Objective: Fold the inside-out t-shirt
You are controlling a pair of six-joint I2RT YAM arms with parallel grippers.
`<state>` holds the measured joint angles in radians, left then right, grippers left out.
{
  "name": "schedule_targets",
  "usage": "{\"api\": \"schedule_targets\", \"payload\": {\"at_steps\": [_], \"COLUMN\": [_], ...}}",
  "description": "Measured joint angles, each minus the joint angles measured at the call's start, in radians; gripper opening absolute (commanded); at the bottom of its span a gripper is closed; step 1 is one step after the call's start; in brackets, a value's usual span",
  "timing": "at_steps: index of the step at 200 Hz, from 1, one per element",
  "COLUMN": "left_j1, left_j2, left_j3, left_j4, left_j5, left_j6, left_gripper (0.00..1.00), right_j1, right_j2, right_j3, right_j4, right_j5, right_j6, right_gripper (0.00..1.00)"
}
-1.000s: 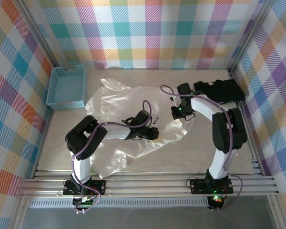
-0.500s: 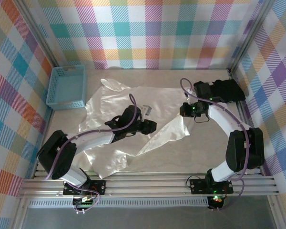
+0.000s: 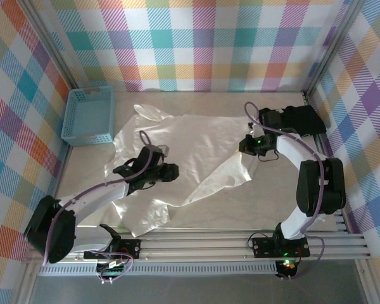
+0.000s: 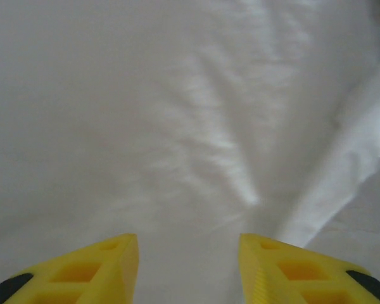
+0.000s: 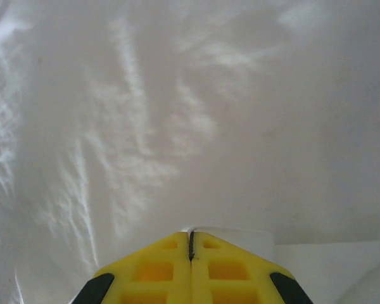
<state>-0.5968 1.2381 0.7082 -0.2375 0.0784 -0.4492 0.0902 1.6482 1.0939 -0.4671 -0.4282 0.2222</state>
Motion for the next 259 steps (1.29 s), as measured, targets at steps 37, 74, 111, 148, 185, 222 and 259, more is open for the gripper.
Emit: {"api": "schedule_targets", "payload": {"at_steps": [37,74,111,148,185,222,259], "left_j1": [0.037,0.104,0.13,0.131,0.131,0.112,0.087], "left_j2": [-0.104,0.027,0.328,0.569,0.634,0.28,-0.139], "left_j3": [-0.059,-0.061,0.065,0.308,0.404,0.152,-0.096], "left_j4": [-0.154,-0.111,-0.01,0.105,0.123,0.086,-0.096], "left_j5": [-0.039,-0.024,0.0,0.046,0.078,0.039,-0.048], "left_j6": [-0.027,-0.043,-0.052,-0.045,-0.018,0.0,-0.034], "left_gripper": [0.55,0.55,0.55,0.55,0.58,0.6,0.6], "right_j1": [-0.117,-0.158,-0.17,-0.212,-0.244,-0.243,-0.232], "right_j2": [0.01,0.058,0.061,0.061,0.059,0.017,-0.003], "right_j3": [0.013,0.048,0.054,0.08,0.096,0.07,0.051], "right_j4": [0.034,0.068,0.07,0.069,0.066,0.069,0.072], "right_j5": [0.005,0.031,0.06,0.102,0.126,0.109,0.09], "right_j6": [0.031,0.044,0.048,0.047,0.047,0.048,0.048], "right_gripper": [0.0,0.0,0.0,0.0,0.0,0.0,0.0]}}
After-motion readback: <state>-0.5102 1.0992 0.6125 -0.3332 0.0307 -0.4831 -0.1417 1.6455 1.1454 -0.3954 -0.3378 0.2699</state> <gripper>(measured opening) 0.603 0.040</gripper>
